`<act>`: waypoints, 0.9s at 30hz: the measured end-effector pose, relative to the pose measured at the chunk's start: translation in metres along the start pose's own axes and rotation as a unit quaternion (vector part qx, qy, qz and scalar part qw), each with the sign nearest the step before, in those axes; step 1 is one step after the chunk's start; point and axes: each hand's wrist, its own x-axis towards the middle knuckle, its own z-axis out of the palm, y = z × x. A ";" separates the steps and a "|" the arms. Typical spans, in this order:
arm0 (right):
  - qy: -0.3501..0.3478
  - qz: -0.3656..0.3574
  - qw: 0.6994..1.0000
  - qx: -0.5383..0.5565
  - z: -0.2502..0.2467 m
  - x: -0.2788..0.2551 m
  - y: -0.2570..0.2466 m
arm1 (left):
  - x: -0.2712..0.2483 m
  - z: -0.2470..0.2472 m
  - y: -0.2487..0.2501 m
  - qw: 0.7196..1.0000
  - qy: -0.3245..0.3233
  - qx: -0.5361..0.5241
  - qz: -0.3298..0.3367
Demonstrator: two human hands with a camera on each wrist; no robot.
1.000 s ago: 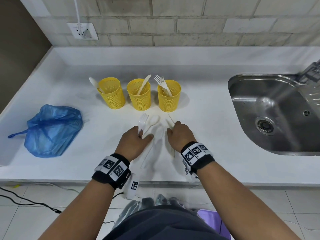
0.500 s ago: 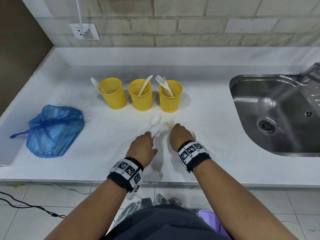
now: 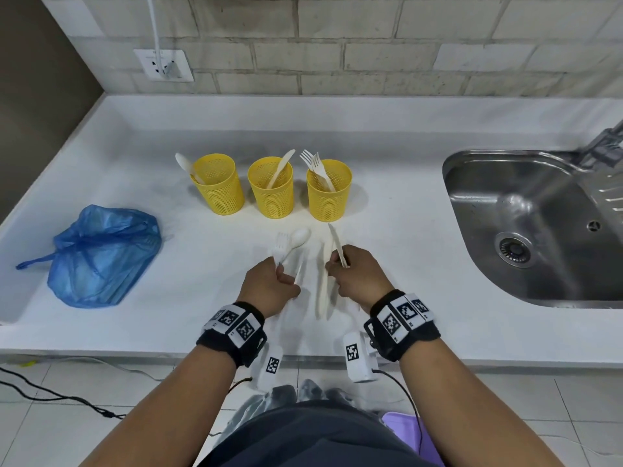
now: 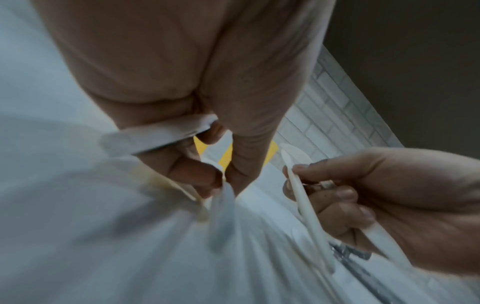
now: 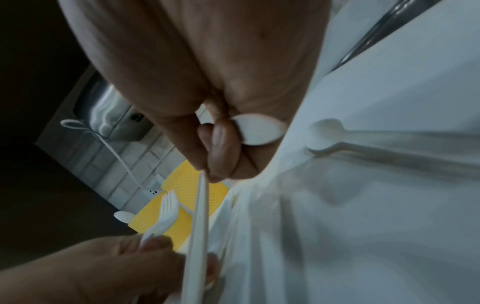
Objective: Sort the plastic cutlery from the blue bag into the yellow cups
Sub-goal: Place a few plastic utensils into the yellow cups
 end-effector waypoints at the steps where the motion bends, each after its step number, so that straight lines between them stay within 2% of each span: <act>1: -0.003 -0.006 1.000 0.014 0.001 -0.003 0.000 | 0.001 0.000 0.000 1.000 -0.001 -0.022 0.007; 5: -0.008 -0.023 0.999 0.044 0.006 -0.007 0.000 | -0.001 0.000 0.004 0.992 0.000 -0.109 0.060; 10: -0.012 -0.041 0.997 0.064 0.008 -0.006 -0.001 | -0.005 0.001 0.011 0.980 -0.038 -0.181 0.077; 16: -0.008 -0.077 0.996 0.045 0.008 -0.004 -0.001 | -0.013 -0.001 0.022 0.972 -0.063 -0.219 0.060; 19: 0.006 -0.082 0.996 0.034 0.009 -0.004 -0.001 | -0.018 -0.001 0.024 0.970 -0.057 -0.228 0.068; 23: 0.021 -0.067 0.996 0.050 0.010 -0.003 -0.002 | -0.022 -0.002 0.025 0.967 -0.090 -0.221 0.087; 27: 0.026 -0.051 0.996 0.069 0.013 -0.006 -0.011 | -0.020 -0.002 0.023 0.972 -0.055 -0.202 0.105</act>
